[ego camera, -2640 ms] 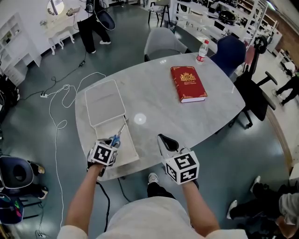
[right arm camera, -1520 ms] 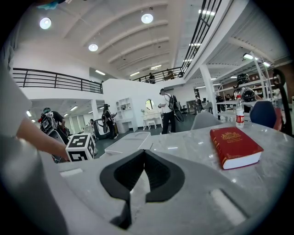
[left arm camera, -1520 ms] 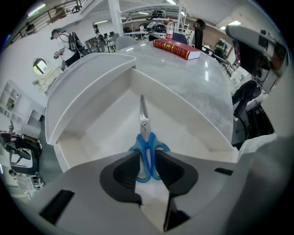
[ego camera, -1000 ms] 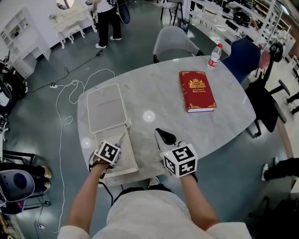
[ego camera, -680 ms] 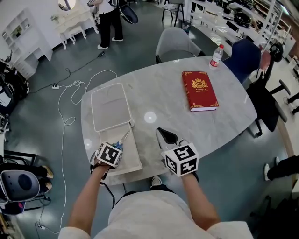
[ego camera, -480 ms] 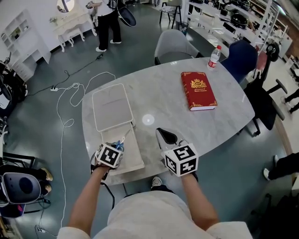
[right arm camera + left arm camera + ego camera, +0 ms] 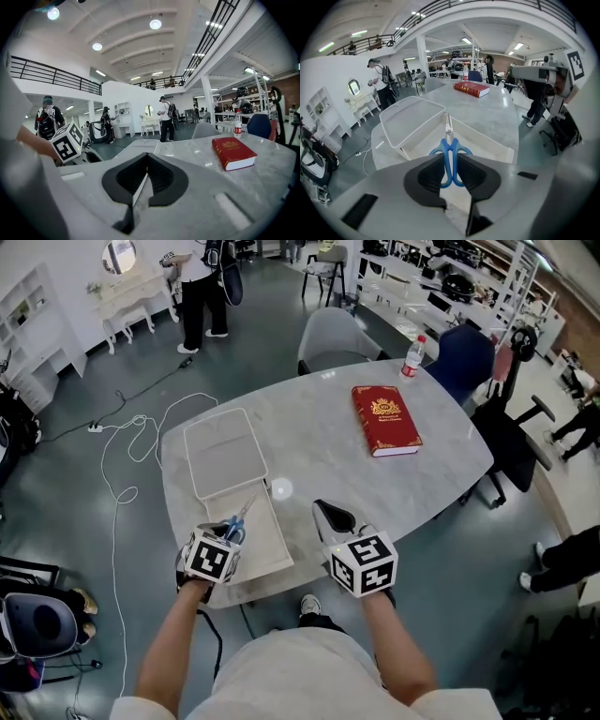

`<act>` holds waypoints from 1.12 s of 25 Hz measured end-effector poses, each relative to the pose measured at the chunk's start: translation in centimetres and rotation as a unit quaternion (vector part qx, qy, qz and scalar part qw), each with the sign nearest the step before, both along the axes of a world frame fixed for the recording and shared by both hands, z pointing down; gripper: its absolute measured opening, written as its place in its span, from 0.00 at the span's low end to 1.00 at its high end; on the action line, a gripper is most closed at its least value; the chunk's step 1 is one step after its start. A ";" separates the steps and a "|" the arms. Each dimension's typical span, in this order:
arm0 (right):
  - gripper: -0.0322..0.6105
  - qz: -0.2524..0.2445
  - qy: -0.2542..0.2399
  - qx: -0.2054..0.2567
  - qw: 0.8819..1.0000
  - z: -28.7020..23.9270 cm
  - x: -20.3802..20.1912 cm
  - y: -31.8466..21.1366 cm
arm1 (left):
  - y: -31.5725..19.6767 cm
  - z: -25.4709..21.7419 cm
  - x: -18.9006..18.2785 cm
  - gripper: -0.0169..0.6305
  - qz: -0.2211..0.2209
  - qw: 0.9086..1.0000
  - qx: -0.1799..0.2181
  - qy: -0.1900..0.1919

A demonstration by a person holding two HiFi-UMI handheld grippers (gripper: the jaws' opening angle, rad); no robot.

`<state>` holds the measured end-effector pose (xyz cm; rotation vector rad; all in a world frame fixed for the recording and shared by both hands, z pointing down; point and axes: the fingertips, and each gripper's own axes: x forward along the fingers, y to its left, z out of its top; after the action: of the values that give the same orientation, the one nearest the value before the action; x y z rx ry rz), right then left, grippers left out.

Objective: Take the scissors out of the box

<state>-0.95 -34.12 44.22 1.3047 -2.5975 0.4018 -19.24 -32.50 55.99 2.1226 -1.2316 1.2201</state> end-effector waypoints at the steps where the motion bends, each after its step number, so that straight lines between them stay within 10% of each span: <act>1: 0.06 0.004 0.001 0.002 1.000 -0.2 0.0 0.3 | 0.1 -0.5 -0.1 0.15 -0.001 1.000 0.009 0.007; 19: 0.06 0.043 0.008 0.041 0.998 -3.3 -1.6 5.3 | 3.7 -10.6 -4.8 0.15 -0.072 0.973 0.183 0.119; 28: 0.06 0.050 0.011 0.047 0.998 -3.9 -2.4 6.7 | 5.2 -12.0 -5.9 0.15 -0.081 0.965 0.208 0.138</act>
<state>-3.40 -27.39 40.37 1.4649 -2.5702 0.2820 -25.17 -27.27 43.99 2.3184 -1.5972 0.6041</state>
